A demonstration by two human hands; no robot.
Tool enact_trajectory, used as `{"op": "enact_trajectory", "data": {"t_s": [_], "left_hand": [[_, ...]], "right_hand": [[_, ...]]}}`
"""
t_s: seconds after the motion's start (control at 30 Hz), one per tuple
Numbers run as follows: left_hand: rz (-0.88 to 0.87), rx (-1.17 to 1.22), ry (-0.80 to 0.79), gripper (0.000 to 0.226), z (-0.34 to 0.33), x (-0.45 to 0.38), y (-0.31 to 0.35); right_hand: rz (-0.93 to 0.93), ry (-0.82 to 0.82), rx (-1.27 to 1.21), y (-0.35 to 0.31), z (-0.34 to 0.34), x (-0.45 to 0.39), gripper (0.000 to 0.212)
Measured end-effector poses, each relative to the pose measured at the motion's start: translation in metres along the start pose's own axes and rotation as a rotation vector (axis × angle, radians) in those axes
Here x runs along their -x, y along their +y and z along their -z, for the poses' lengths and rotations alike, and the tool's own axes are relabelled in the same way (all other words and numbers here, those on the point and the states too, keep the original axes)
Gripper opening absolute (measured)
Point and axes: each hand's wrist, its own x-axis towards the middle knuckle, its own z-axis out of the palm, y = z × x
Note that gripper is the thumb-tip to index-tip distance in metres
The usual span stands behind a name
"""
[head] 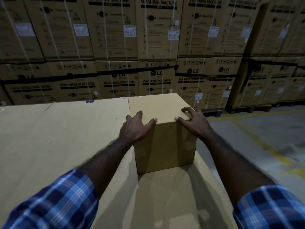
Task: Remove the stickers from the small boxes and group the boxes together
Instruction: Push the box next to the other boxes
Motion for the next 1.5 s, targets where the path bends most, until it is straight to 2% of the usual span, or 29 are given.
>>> {"op": "enact_trajectory", "data": {"t_s": [0.1,0.27,0.4,0.6,0.77,1.0,1.27,1.5], "left_hand": [[-0.017,-0.076,0.004,0.087,0.003,0.004,0.002],[-0.117,-0.15,0.163,0.083,0.018,0.011,0.0],[-0.187,-0.143,0.288,0.079,0.046,0.021,-0.001],[-0.211,-0.094,0.375,0.073,0.121,0.051,-0.032],[-0.164,-0.158,0.465,0.072,0.202,0.086,-0.105],[-0.087,-0.236,0.573,0.067,0.331,0.165,-0.244],[0.006,-0.333,0.676,0.076,0.486,0.259,-0.404],[0.045,-0.369,0.733,0.076,0.562,0.309,-0.484]], "right_hand": [[-0.013,-0.023,0.082,-0.003,0.003,0.003,0.069],[0.099,0.169,0.26,-0.032,0.006,0.017,0.07],[0.219,0.186,0.226,-0.073,0.003,0.026,0.066],[0.334,0.191,0.204,-0.163,-0.014,0.048,0.07],[0.435,0.167,0.17,-0.258,-0.046,0.084,0.072],[0.613,0.157,0.108,-0.418,-0.111,0.17,0.065],[0.772,0.137,0.001,-0.593,-0.193,0.267,0.065],[0.885,0.079,-0.03,-0.707,-0.25,0.321,0.064]]}}
